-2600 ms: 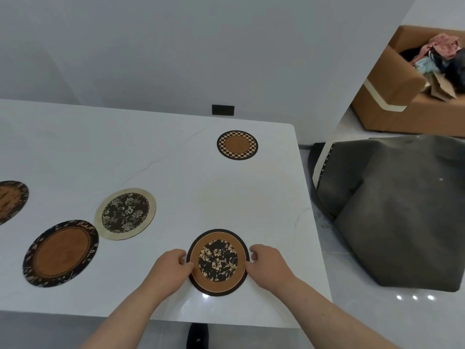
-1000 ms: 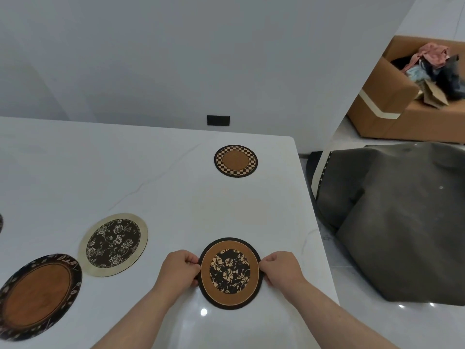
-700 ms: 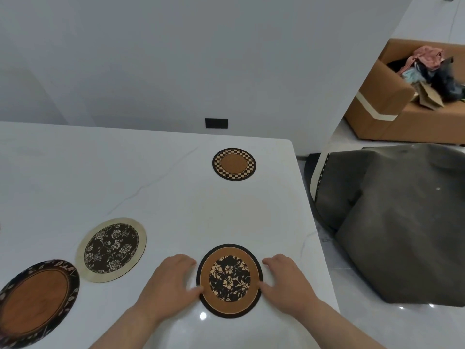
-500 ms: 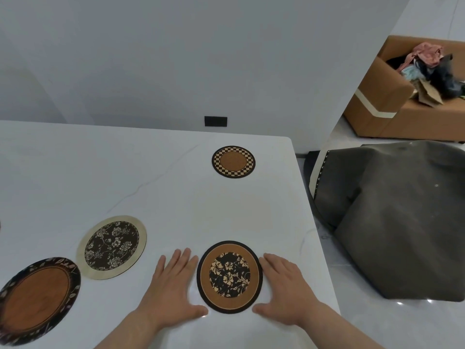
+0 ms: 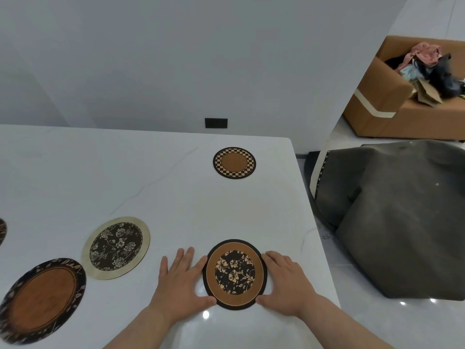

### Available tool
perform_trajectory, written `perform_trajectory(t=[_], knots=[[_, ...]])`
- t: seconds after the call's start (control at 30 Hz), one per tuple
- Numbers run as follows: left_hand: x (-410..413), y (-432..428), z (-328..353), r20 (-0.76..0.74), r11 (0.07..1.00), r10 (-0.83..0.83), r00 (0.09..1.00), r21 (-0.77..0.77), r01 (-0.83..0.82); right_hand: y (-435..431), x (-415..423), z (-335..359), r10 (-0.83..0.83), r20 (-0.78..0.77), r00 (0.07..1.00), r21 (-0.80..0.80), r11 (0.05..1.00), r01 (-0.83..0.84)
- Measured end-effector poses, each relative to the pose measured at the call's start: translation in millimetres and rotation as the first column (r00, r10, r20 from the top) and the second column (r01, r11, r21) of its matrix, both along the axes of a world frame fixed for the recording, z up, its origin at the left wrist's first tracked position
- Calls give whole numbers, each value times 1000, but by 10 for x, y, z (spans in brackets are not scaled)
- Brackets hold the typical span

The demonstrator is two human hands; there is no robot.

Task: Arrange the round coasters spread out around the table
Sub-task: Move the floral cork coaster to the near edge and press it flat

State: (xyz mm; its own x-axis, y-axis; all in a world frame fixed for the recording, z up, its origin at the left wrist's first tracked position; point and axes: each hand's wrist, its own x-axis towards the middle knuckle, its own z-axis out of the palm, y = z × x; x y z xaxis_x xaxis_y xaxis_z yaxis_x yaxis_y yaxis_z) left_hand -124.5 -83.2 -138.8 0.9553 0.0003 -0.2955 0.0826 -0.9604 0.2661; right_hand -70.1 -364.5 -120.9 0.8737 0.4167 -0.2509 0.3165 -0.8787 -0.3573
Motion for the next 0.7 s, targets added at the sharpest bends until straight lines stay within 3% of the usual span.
perform_trajectory(t=[0.7], knots=[[79, 4, 81, -76, 1000, -9, 997, 15, 11, 20, 44, 83, -13, -56, 998, -1, 1000, 13]])
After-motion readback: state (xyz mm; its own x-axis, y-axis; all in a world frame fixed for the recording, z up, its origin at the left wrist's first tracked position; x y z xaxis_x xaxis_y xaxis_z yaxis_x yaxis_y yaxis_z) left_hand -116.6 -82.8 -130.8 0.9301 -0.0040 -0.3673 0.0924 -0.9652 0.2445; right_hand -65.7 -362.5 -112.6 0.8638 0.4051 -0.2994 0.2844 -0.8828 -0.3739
